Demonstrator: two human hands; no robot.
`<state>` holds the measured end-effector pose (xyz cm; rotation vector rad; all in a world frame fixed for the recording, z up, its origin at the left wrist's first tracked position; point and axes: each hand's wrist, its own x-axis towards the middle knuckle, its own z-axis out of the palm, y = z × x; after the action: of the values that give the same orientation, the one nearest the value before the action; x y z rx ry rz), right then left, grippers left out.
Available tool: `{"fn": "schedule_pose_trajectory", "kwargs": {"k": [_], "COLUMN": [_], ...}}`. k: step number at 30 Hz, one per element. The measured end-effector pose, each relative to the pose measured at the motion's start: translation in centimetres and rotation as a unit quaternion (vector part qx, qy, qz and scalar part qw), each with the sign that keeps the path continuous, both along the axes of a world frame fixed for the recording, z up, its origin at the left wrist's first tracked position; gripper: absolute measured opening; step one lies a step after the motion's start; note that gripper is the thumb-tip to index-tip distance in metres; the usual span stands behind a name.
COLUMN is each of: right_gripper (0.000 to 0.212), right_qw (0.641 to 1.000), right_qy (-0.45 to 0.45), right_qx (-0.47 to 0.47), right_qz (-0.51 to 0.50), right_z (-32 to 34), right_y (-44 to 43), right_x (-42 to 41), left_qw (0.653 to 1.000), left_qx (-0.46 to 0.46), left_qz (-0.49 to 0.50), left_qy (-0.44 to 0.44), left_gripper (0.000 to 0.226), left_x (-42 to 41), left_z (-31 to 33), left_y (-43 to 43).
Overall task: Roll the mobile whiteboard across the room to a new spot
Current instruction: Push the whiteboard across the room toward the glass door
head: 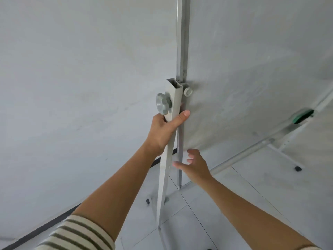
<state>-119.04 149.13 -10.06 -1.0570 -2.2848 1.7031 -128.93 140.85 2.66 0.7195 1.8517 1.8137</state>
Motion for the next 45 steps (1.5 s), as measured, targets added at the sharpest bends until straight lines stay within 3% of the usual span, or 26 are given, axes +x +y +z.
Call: {"fn": "schedule_pose_trajectory", "kwargs": {"k": [2, 8, 15, 22, 29, 45], "right_gripper": [0.092, 0.092, 0.081, 0.066, 0.08, 0.054], "right_qw": [0.999, 0.986, 0.977, 0.96, 0.958, 0.93], "right_qy": [-0.01, -0.027, -0.001, -0.017, -0.004, 0.003], "right_qx": [0.031, 0.122, 0.11, 0.134, 0.076, 0.065], "right_qz": [-0.011, -0.107, -0.181, -0.246, -0.275, -0.363], "right_z": [-0.3, -0.7, -0.9, 0.2, -0.6, 0.3], "right_y": [-0.2, 3.4, 8.7, 14.4, 20.9, 37.4], "right_x": [0.2, 1.8, 4.1, 4.8, 3.6, -1.4], "left_qw": [0.999, 0.991, 0.963, 0.952, 0.926, 0.914], "left_qx": [0.008, 0.001, -0.003, -0.002, -0.016, -0.044], "left_qz": [-0.031, -0.134, -0.255, -0.283, -0.345, -0.367], "left_qy": [-0.004, -0.002, 0.084, 0.12, 0.15, 0.169], "left_gripper": [0.021, 0.018, 0.016, 0.01, 0.029, 0.052], "left_x": [0.3, 1.9, 3.2, 3.7, 1.8, -3.2], "left_z": [-0.1, -0.4, -0.4, 0.2, 0.1, 0.1], "left_y": [1.9, 8.7, 16.7, 23.5, 30.7, 49.6]}}
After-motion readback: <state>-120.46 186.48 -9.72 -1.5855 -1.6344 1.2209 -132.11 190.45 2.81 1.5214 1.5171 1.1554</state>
